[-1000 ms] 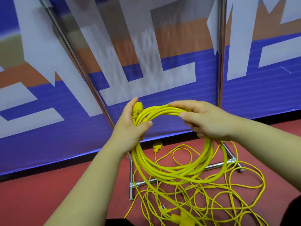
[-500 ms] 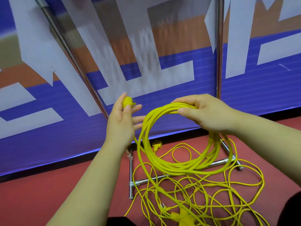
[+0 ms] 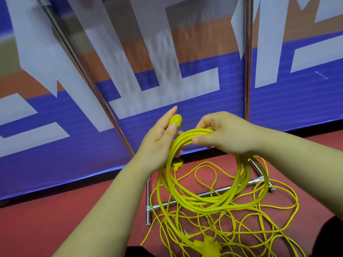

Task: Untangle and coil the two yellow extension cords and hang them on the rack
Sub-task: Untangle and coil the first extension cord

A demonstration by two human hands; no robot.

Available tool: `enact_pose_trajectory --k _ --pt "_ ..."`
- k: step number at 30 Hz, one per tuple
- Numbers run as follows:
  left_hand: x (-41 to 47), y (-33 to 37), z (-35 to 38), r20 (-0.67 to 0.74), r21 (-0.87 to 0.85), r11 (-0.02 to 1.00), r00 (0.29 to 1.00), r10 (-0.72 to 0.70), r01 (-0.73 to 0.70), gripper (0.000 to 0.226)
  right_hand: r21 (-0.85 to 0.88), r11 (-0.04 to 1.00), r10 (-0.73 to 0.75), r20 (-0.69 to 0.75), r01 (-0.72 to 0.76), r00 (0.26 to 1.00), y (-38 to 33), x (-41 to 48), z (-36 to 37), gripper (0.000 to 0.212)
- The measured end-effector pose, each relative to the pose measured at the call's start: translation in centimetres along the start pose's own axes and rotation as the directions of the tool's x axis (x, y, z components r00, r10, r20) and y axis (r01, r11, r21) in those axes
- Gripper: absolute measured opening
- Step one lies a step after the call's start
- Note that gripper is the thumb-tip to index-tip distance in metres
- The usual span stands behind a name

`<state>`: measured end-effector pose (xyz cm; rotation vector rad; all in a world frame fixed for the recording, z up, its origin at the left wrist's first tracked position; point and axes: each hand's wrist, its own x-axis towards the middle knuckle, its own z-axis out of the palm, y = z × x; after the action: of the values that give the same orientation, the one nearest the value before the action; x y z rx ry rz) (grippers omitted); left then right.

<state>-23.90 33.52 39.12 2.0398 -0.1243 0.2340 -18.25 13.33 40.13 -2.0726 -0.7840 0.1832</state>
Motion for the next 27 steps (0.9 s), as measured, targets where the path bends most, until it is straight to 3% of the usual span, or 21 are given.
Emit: enact_pose_trajectory --k 4,6,9,11,14,17,19,22,25,27 --pt "-0.1 0.0 0.1 0.101 0.051 0.999 0.995 -0.007 0.002 0.060 0.075 0.996 0.051 -0.045 -0.047 0.998 0.1 0.2 -0.3 0.038" --pt "0.0 0.1 0.0 0.149 0.062 0.998 0.989 -0.011 0.002 0.072 0.176 0.982 0.064 0.007 -0.065 0.998 0.2 0.1 -0.6 0.042" --pt "-0.1 0.4 -0.2 0.220 -0.005 1.000 0.975 0.017 -0.016 0.073 0.293 0.951 0.066 0.125 -0.101 0.990 0.7 -0.1 -1.5 0.042" --pt "-0.2 0.5 -0.7 0.159 -0.062 0.998 0.987 0.031 -0.021 0.069 0.368 0.921 0.060 0.188 -0.126 0.980 1.5 -0.4 -2.2 0.037" --pt "-0.3 0.3 -2.3 -0.070 -0.175 0.984 0.998 0.005 -0.017 0.063 0.505 0.846 0.073 0.211 -0.173 0.975 2.9 -1.2 -3.2 0.032" --pt "-0.2 0.3 -3.1 -0.210 -0.292 0.956 0.975 -0.079 0.014 0.053 0.701 0.675 0.096 0.226 -0.230 0.969 3.1 -1.3 -3.1 0.050" --pt "-0.2 0.3 -2.9 -0.217 -0.310 0.950 0.970 -0.110 0.038 0.049 0.779 0.581 0.085 0.233 -0.238 0.969 2.6 -1.1 -2.5 0.049" --pt "-0.2 0.4 -2.7 -0.228 -0.322 0.945 0.965 -0.132 0.053 0.050 0.814 0.520 0.109 0.236 -0.257 0.966 2.1 -1.1 -1.9 0.038" --pt "-0.6 0.5 -3.1 -0.198 -0.325 0.944 0.973 -0.122 0.052 0.055 0.810 0.532 0.081 0.242 -0.248 0.967 1.9 -1.2 -1.7 0.028" --pt "-0.8 0.5 -3.2 -0.168 -0.223 0.974 0.983 -0.079 0.040 0.065 0.766 0.598 0.094 0.224 -0.235 0.970 1.7 -1.2 -1.5 0.028"
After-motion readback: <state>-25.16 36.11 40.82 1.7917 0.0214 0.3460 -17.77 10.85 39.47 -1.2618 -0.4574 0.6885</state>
